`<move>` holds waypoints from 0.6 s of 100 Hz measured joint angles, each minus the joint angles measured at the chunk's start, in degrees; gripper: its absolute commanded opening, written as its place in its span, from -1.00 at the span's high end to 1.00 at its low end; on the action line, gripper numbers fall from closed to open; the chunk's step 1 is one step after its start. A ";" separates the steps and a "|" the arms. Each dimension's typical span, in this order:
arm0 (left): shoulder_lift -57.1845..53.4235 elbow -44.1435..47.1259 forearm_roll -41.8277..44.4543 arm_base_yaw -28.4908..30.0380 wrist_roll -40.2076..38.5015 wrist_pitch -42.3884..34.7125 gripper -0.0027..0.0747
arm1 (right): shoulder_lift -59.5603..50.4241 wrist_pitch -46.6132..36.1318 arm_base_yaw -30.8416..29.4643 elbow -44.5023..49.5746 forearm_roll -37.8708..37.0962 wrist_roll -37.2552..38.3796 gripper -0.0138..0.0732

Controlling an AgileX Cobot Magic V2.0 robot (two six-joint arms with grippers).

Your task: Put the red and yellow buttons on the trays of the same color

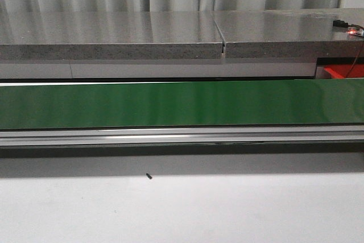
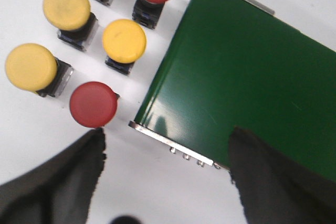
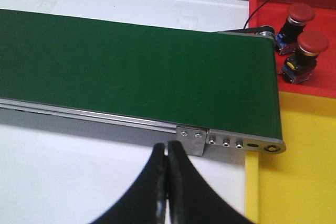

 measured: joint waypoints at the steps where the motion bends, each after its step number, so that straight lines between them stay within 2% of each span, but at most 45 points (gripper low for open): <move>1: 0.25 -0.48 0.09 0.02 0.00 0.05 -0.67 | 0.00 0.00 0.00 0.00 0.00 0.00 0.89; 29: 9.00 -9.12 3.71 3.94 -3.29 3.80 -0.67 | 0.00 0.00 0.00 0.00 0.00 0.00 0.89; 60: 17.54 -10.36 5.67 9.91 -6.73 6.23 -0.67 | 0.00 0.03 0.00 0.00 0.00 0.00 0.89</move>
